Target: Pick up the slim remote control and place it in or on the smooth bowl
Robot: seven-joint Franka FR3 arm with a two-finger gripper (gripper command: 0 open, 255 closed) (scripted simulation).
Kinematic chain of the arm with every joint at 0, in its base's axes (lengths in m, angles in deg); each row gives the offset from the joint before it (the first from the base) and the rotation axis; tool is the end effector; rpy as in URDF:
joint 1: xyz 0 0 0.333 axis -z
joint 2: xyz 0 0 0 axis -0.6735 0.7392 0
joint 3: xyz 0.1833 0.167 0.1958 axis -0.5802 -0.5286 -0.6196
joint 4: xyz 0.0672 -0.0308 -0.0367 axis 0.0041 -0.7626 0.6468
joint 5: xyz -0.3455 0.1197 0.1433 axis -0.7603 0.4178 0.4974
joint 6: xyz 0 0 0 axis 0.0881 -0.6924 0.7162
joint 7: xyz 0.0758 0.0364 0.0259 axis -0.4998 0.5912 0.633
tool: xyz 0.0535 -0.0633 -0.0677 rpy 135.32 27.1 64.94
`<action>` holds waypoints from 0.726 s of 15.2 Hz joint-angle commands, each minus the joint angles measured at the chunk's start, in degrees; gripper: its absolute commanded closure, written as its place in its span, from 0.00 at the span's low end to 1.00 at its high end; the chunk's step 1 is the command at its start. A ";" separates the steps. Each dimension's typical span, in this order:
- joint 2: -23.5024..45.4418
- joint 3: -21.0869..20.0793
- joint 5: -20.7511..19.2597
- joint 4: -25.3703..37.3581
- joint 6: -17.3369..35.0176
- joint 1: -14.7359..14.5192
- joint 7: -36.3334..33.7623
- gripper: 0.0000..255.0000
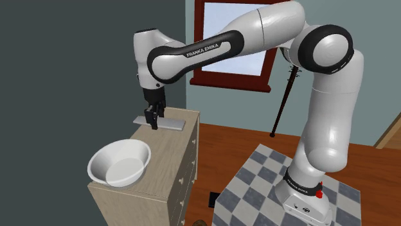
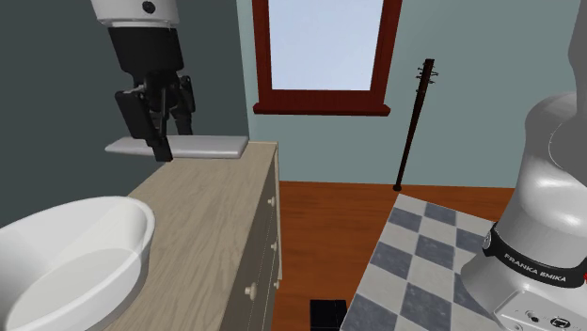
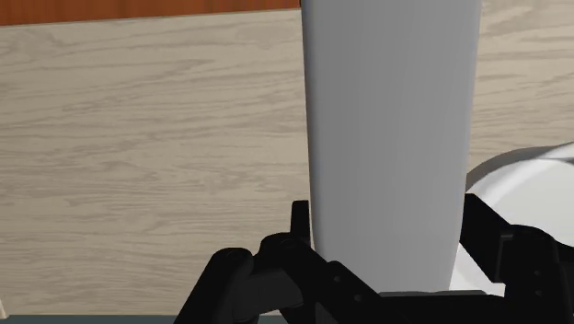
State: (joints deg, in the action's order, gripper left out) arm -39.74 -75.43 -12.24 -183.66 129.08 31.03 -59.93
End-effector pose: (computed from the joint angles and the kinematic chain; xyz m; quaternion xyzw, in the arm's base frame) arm 0.5391 0.3040 0.4647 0.9638 0.2665 -0.0029 0.0051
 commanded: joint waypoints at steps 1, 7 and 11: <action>-0.16 -0.01 0.09 1.34 -1.50 0.02 0.14 1.00; 6.74 -1.81 -2.67 11.32 -5.25 -4.96 -6.39 1.00; 13.56 -2.52 -5.23 21.09 -8.75 -9.79 -11.05 1.00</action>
State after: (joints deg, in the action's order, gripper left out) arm -27.65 -77.80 -16.92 -164.80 121.19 22.32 -69.91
